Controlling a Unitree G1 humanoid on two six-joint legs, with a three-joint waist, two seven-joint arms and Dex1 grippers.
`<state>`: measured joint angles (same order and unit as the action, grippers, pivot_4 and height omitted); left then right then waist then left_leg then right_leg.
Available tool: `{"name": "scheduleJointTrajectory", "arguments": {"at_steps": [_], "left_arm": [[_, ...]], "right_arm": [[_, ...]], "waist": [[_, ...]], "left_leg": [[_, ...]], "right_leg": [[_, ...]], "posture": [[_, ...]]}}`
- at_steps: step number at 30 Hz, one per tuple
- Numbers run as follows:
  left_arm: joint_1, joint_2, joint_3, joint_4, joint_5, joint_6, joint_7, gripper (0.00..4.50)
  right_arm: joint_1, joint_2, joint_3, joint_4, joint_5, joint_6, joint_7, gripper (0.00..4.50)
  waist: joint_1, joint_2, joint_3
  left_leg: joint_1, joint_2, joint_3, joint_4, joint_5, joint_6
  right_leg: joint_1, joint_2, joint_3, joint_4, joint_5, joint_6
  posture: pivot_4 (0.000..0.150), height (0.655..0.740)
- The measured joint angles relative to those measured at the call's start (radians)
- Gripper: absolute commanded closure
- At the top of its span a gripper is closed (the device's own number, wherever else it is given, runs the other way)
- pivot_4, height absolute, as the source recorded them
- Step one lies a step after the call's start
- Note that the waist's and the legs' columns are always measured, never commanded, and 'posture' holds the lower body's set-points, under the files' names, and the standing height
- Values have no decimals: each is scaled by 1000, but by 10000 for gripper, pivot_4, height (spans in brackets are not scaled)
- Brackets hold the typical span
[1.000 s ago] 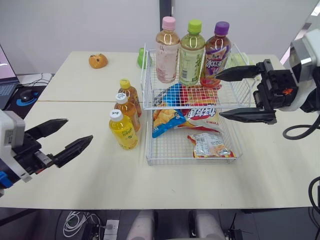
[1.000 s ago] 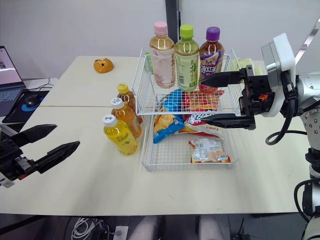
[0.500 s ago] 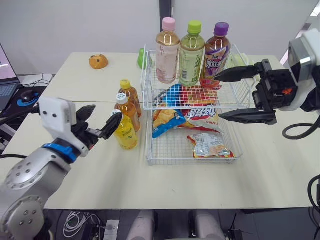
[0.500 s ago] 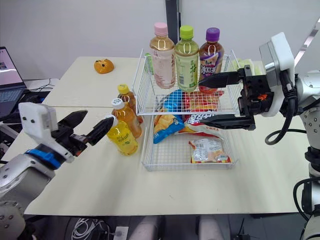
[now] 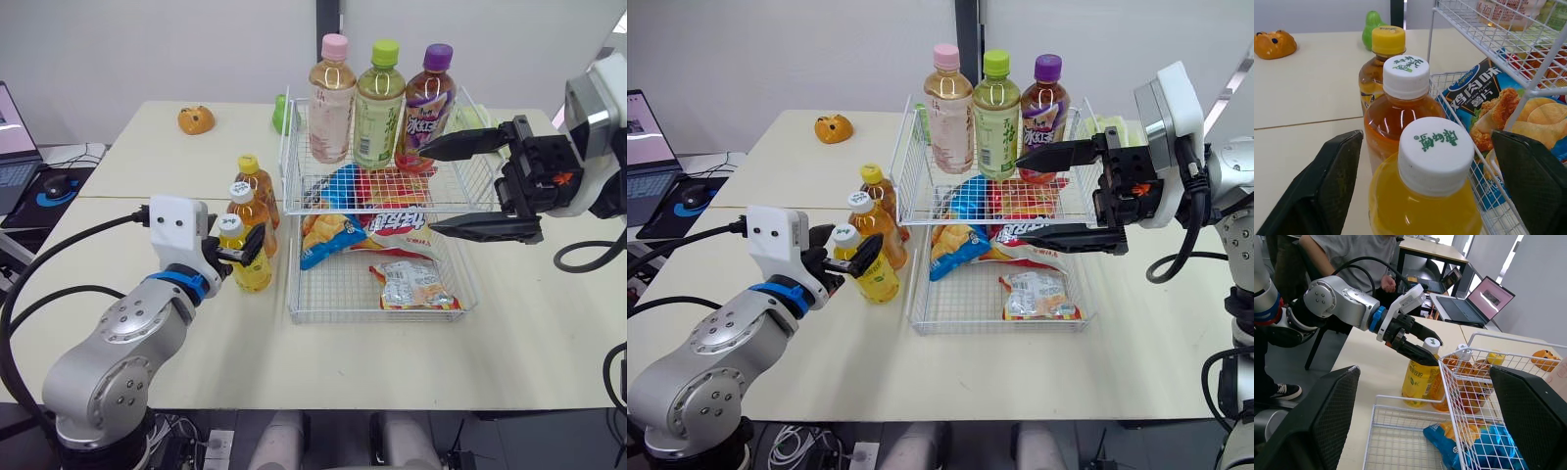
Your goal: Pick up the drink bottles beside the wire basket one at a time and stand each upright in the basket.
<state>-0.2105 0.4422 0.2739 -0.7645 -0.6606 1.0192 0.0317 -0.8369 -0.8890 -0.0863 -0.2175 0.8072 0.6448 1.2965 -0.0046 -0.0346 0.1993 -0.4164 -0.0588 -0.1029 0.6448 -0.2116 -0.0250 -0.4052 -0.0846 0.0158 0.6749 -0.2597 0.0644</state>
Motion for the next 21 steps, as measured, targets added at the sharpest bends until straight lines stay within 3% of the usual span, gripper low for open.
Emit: {"name": "scheduleJointTrajectory", "arguments": {"at_steps": [6,13,18,21], "left_arm": [[-5,-10,-13,5,23,-24,-4,31021],[85,71,61,-51,-21,-38,-102,31331],[24,288,294,42,-188,7,-258,31332],[-174,505,359,256,-312,58,-379,31333]], "right_arm": [[0,-5,-7,-15,2,19,-16,0],[22,-39,-40,-29,3,26,-33,0],[43,-76,-85,-30,7,44,-47,0],[63,-96,-110,-30,4,45,-62,0]], "waist": [[3,0,0],[2,0,0],[2,0,1],[3,-2,2]], "left_leg": [[0,0,0,0,0,0],[-1,1,0,-1,0,0],[-1,1,-2,-1,0,0],[-4,2,-2,0,0,0]], "right_leg": [[0,0,0,0,0,0],[0,0,-1,-2,0,0],[-1,1,-3,-2,-1,-2],[0,3,-8,-4,-2,-2]], "posture": [[1500,7400],[1500,7400],[1500,7400],[1500,7400]]}}
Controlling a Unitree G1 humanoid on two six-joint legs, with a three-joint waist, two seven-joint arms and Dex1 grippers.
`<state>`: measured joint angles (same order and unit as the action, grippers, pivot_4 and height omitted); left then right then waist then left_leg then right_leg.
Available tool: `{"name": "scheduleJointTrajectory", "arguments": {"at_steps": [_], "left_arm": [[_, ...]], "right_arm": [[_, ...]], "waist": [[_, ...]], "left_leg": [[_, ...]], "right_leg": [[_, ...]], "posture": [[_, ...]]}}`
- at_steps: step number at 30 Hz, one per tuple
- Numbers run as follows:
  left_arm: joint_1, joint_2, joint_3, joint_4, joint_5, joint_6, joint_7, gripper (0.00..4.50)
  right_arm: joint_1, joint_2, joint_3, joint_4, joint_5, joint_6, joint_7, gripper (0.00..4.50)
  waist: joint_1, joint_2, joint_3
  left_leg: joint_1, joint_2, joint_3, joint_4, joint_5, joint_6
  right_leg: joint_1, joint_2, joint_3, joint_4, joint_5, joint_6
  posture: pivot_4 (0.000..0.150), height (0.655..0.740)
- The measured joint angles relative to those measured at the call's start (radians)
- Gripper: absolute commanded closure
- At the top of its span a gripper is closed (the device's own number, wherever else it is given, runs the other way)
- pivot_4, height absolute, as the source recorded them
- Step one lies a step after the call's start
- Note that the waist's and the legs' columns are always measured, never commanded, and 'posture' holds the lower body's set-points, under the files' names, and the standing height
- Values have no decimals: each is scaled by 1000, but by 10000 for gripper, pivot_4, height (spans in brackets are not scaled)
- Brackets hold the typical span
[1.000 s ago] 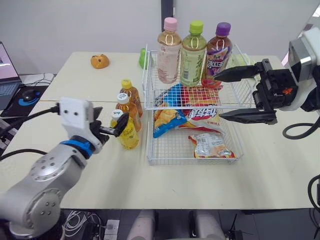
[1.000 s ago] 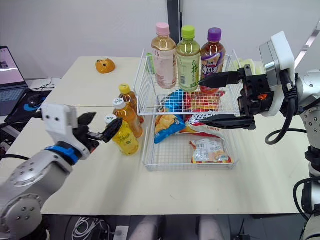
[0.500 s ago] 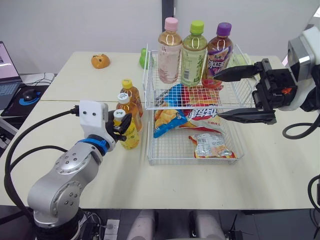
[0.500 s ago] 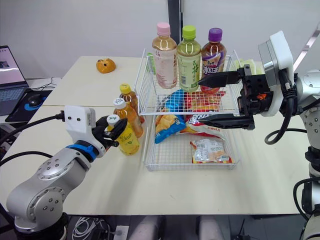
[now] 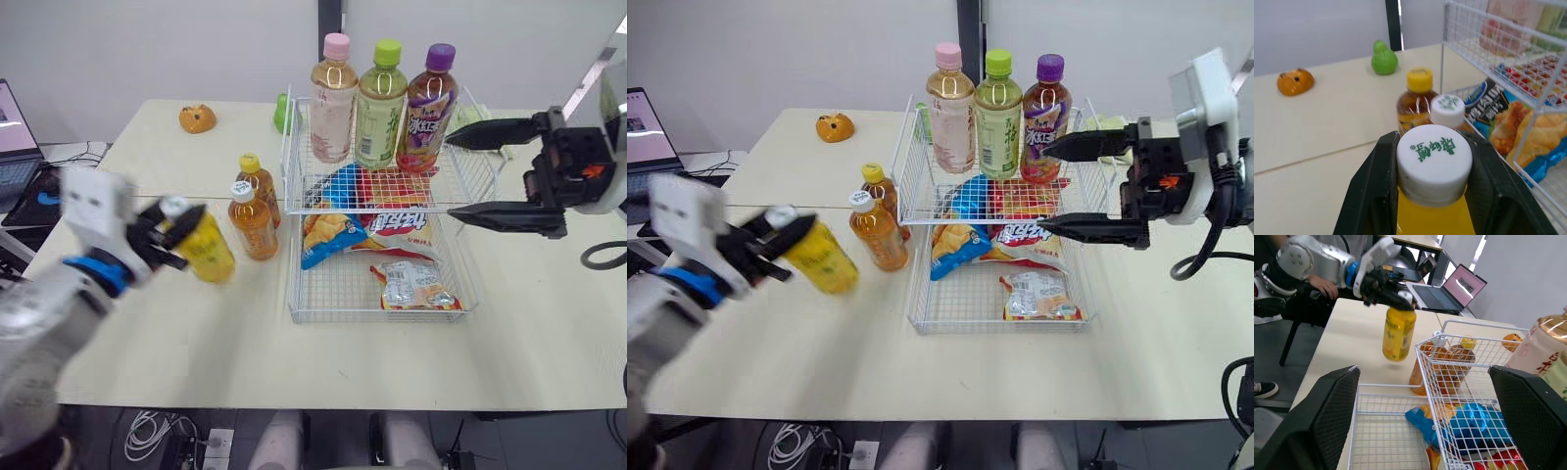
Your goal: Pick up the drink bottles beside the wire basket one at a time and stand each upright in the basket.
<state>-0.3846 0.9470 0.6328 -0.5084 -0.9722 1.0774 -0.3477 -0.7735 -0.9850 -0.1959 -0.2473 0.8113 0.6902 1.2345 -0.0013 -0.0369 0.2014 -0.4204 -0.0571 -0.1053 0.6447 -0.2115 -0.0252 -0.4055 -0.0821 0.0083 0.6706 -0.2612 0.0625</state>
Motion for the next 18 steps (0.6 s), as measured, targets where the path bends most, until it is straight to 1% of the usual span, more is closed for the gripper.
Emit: {"name": "scheduleJointTrajectory", "arguments": {"at_steps": [2,3,5,6,7,9,11,13,15,18], "left_arm": [[-197,131,2,186,-71,34,-66,31333],[-287,179,6,254,-98,41,-89,31333],[-458,222,-47,352,-148,69,-145,31333],[-575,227,-120,411,-170,90,-192,31334],[-625,228,-156,433,-182,98,-217,31334],[-781,189,-283,505,-184,133,-284,31334],[-940,105,-406,580,-165,155,-345,31334],[-1017,59,-471,612,-147,162,-389,31334],[-1082,-11,-532,652,-110,162,-433,31334],[-1129,-124,-622,687,-40,137,-490,31334]], "right_arm": [[11,-8,-14,1,1,5,-10,0],[16,-14,-20,-1,2,8,-15,0],[31,-27,-32,-4,4,20,-20,0],[48,-36,-45,-9,9,27,-23,0],[50,-37,-46,-12,12,32,-27,0],[69,-48,-67,-22,30,47,-39,0],[86,-60,-94,-37,43,64,-56,0],[92,-68,-109,-48,55,71,-66,0],[107,-82,-136,-56,67,84,-83,0],[141,-93,-172,-72,76,98,-104,0]], "waist": [[0,-1,0],[-3,0,0],[-4,1,0],[-1,0,0],[-2,0,0],[-1,0,0],[1,0,0],[-5,0,0],[-12,1,0],[-22,1,0]], "left_leg": [[-1,-1,0,0,0,0],[-1,0,0,-2,0,0],[-1,-2,1,-3,-1,1],[-2,-3,1,-2,-1,1],[-3,-3,1,-2,-1,1],[-4,-3,0,-1,-1,1],[-6,-3,-1,0,-1,1],[-6,-3,0,-1,-1,1],[-5,-3,1,-1,-1,1],[-5,-3,1,-1,-1,1]], "right_leg": [[0,0,0,-1,0,1],[1,0,1,-6,1,3],[1,-1,3,-8,3,6],[1,-1,2,-7,3,6],[1,-1,2,-8,3,7],[0,-1,1,-6,3,7],[0,-1,0,-7,3,6],[-1,-1,2,-6,3,7],[-1,-1,3,-6,3,7],[-1,-1,3,-6,3,7]], "posture": [[1500,7400],[1500,7400],[1500,7400],[1500,7400],[1500,7400],[1500,7400],[1500,7400],[1500,7400],[1500,7400],[1500,7400]]}}
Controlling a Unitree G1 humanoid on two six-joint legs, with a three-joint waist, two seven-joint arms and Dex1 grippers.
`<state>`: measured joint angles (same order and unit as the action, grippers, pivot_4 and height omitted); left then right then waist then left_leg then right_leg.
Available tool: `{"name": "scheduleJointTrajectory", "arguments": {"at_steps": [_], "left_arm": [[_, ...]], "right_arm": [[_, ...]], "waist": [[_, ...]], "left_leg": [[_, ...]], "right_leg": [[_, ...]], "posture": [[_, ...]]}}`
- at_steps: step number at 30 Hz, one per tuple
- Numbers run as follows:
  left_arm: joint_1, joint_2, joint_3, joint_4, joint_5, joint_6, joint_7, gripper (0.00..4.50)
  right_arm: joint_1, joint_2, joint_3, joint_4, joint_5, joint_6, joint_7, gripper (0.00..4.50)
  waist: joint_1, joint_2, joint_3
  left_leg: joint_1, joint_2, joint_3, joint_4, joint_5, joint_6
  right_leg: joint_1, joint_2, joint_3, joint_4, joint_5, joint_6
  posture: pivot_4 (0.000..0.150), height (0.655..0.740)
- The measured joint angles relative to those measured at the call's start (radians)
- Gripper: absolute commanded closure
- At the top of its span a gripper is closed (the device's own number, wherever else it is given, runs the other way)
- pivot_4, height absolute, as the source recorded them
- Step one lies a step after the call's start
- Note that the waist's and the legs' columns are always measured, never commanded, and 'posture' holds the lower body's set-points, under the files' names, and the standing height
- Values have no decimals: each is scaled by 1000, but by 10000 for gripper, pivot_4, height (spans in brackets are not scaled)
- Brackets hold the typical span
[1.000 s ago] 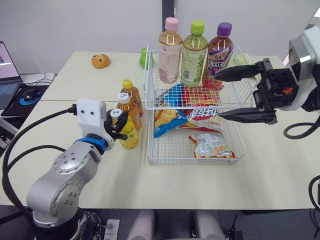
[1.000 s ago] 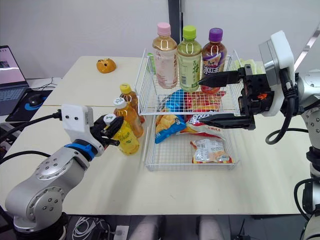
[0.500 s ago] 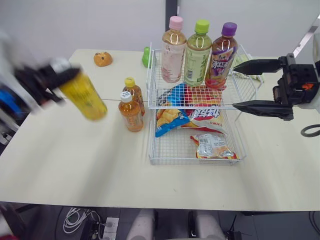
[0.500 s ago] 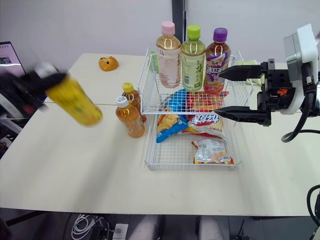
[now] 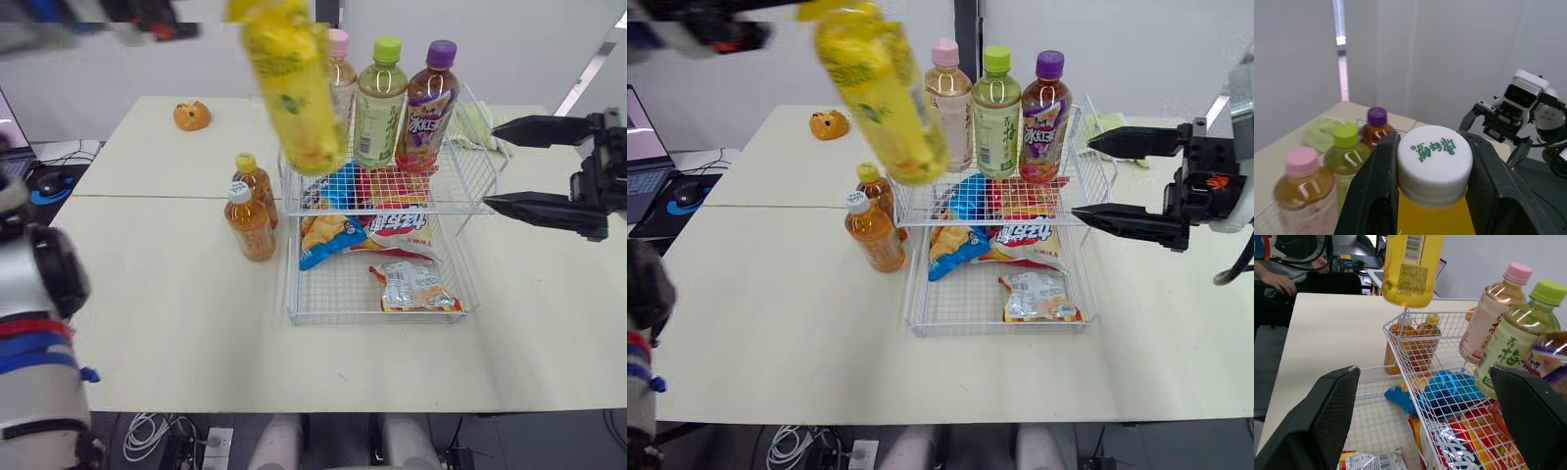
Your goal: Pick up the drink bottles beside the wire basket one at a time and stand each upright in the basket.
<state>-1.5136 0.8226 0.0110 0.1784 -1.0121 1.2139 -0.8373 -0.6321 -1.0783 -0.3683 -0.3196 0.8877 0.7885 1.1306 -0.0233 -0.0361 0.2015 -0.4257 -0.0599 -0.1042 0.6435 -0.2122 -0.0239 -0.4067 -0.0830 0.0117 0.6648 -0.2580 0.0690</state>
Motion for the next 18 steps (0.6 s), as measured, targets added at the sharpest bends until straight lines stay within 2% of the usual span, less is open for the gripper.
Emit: {"name": "scheduleJointTrajectory", "arguments": {"at_steps": [1,8,18], "left_arm": [[-9,-55,-40,12,46,-36,-17,31334],[-11,-260,-180,77,282,-259,-73,31334],[-11,-422,-219,248,490,-433,-133,31334]], "right_arm": [[13,-2,-10,-7,1,5,-11,0],[52,-24,-66,-32,24,19,-49,0],[105,-49,-124,-70,45,35,-85,0]], "waist": [[-1,0,0],[-8,2,1],[-4,4,2]], "left_leg": [[0,0,0,0,0,0],[0,0,1,0,0,0],[-1,-1,1,1,0,1]], "right_leg": [[0,0,1,0,0,0],[-2,0,4,0,0,0],[-2,-2,3,0,0,1]], "posture": [[1500,7400],[1500,7400],[1500,7400]]}}
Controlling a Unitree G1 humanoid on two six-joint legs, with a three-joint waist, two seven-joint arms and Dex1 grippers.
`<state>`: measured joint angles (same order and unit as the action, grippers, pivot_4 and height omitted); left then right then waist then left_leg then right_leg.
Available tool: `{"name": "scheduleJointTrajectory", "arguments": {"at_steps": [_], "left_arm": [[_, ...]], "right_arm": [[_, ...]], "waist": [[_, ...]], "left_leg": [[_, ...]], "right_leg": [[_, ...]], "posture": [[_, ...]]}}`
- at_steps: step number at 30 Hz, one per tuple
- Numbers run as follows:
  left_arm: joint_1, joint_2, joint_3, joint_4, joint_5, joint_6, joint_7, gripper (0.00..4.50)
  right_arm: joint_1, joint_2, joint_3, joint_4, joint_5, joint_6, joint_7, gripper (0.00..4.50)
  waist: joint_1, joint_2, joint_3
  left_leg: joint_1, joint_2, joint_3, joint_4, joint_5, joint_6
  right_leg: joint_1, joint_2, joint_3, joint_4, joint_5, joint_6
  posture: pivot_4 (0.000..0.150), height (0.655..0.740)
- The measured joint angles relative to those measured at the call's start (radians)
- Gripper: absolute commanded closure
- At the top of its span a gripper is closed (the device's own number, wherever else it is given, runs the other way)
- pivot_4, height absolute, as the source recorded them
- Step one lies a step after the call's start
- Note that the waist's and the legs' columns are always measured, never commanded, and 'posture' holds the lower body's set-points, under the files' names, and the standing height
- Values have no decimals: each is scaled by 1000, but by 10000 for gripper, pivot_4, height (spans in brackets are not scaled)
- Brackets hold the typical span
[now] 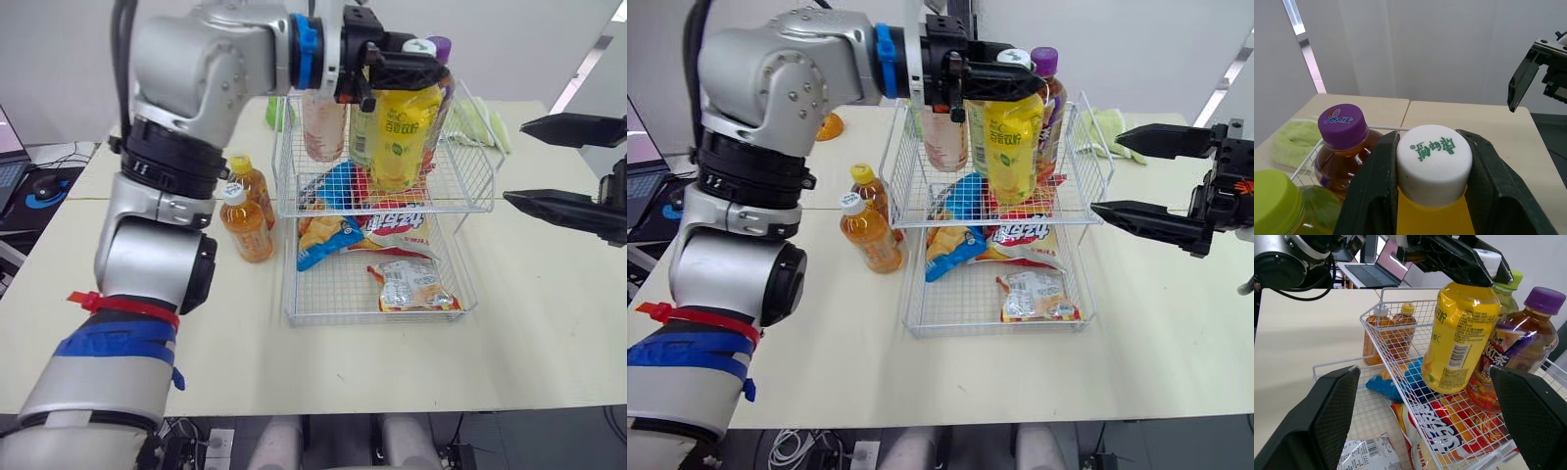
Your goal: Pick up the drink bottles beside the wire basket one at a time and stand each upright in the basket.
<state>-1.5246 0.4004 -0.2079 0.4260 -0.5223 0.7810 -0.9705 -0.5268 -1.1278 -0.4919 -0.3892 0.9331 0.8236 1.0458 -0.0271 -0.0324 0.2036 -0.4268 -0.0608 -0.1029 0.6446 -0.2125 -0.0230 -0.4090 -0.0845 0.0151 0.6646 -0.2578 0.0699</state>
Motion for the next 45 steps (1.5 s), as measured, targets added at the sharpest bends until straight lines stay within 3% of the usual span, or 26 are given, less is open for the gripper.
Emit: {"name": "scheduleJointTrajectory", "arguments": {"at_steps": [9,19,25,31,40,45], "left_arm": [[-13,-90,4,102,84,-79,-45,31335],[-56,-77,81,114,80,-89,-135,366],[-11,39,152,-74,26,-10,-158,366],[160,278,259,-328,-84,138,-191,366],[520,535,469,-479,-71,117,-69,366],[816,562,590,-496,-10,-2,-15,366]], "right_arm": [[19,-2,-16,-25,31,1,-24,0],[43,-13,-36,-35,32,1,-44,0],[45,-18,-37,-41,33,0,-45,0],[27,-29,-21,-36,35,-6,-43,0],[-110,-24,136,-22,67,-6,-41,0],[-209,21,248,-27,74,-3,-41,0]], "waist": [[-1,0,0],[-4,1,0],[-4,1,0],[-8,2,-1],[-4,2,-1],[-3,2,-1]], "left_leg": [[0,0,0,0,0,0],[0,0,0,0,0,0],[1,0,-2,0,0,0],[2,2,-2,0,0,0],[3,1,-2,0,0,0],[4,2,-2,0,0,0]], "right_leg": [[0,0,0,0,0,0],[0,0,0,0,0,1],[1,0,0,1,0,1],[1,1,1,2,0,0],[2,1,1,1,0,0],[2,1,0,0,1,-1]], "posture": [[1500,7400],[1500,7400],[1500,7400],[1500,7400],[1500,7400],[1500,7400]]}}
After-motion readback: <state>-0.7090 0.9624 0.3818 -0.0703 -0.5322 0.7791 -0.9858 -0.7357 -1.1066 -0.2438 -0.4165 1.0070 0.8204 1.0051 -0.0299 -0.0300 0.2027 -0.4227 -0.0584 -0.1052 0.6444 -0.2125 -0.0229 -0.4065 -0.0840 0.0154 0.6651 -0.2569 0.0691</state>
